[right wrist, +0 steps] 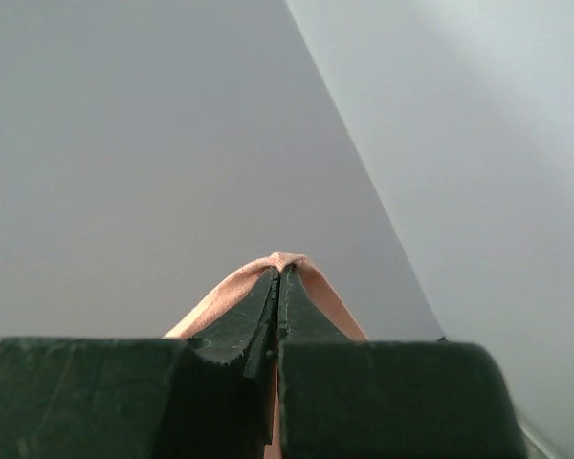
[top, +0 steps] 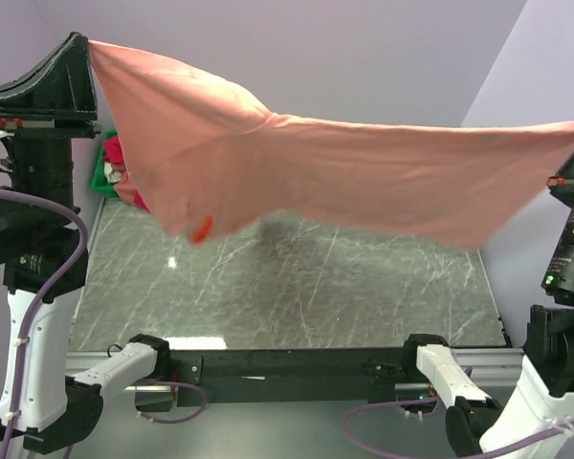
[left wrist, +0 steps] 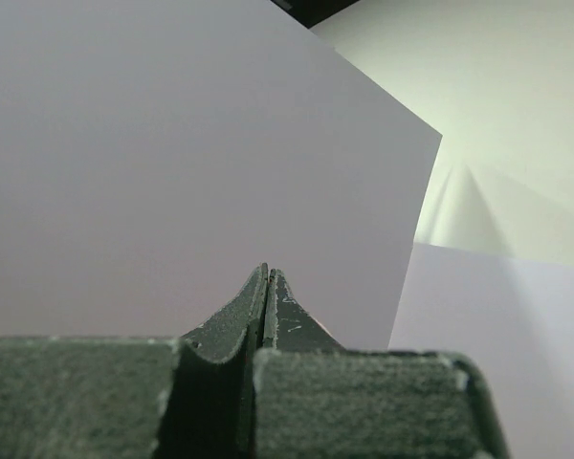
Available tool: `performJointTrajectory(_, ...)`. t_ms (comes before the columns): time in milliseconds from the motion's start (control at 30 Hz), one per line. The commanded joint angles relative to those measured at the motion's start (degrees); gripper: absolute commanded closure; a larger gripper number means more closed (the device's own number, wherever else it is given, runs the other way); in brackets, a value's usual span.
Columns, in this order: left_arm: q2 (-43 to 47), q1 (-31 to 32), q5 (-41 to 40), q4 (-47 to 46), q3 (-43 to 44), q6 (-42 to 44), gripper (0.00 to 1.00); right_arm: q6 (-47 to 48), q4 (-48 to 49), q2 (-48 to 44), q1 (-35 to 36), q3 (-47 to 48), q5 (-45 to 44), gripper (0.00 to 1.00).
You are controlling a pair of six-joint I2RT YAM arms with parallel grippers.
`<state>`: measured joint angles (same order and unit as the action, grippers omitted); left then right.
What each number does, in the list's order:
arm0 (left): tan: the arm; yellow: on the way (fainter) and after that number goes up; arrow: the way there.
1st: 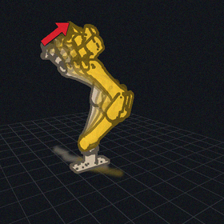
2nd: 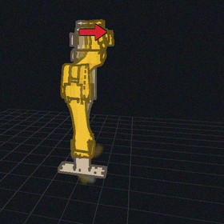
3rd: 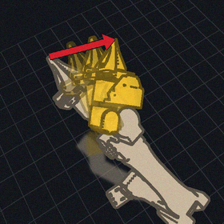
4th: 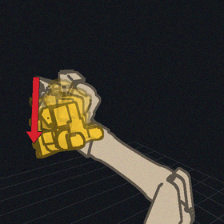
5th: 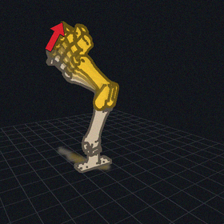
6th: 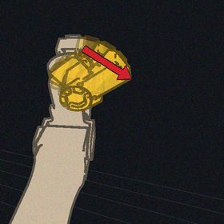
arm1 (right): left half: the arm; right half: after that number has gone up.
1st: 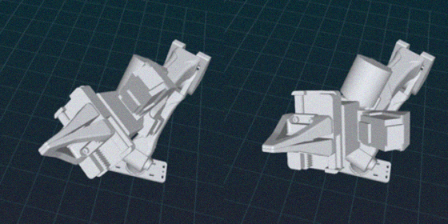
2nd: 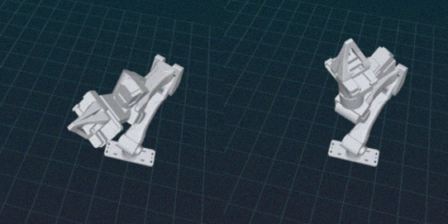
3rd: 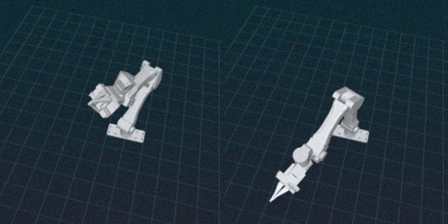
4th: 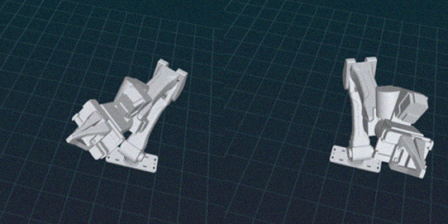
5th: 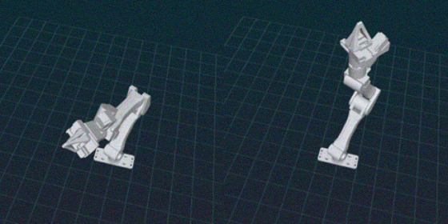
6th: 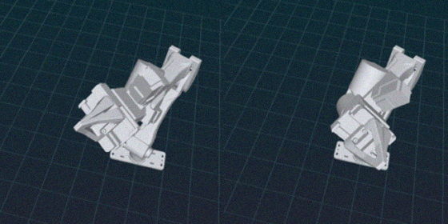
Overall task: Fold and stack the t-shirts
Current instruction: Flatten the tshirt out
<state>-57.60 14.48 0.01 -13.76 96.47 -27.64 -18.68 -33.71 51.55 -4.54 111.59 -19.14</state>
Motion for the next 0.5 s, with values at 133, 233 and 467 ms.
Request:
performJointTrajectory(133, -5.14, 0.02, 3.32, -5.92, 2.32, -0.31, 0.99, 3.82, 3.56, 2.94, -0.39, -4.44, -7.67, 1.0)
performJointTrajectory(233, -9.88, -0.07, 4.99, -7.68, 3.29, -1.8, 0.99, 4.35, 4.88, 4.69, -0.47, -8.75, -9.42, 1.0)
performJointTrajectory(467, -29.09, -0.07, 7.37, -9.27, 6.0, -5.67, 0.99, 3.48, 10.24, 11.28, -1.96, -20.96, -13.21, 1.0)
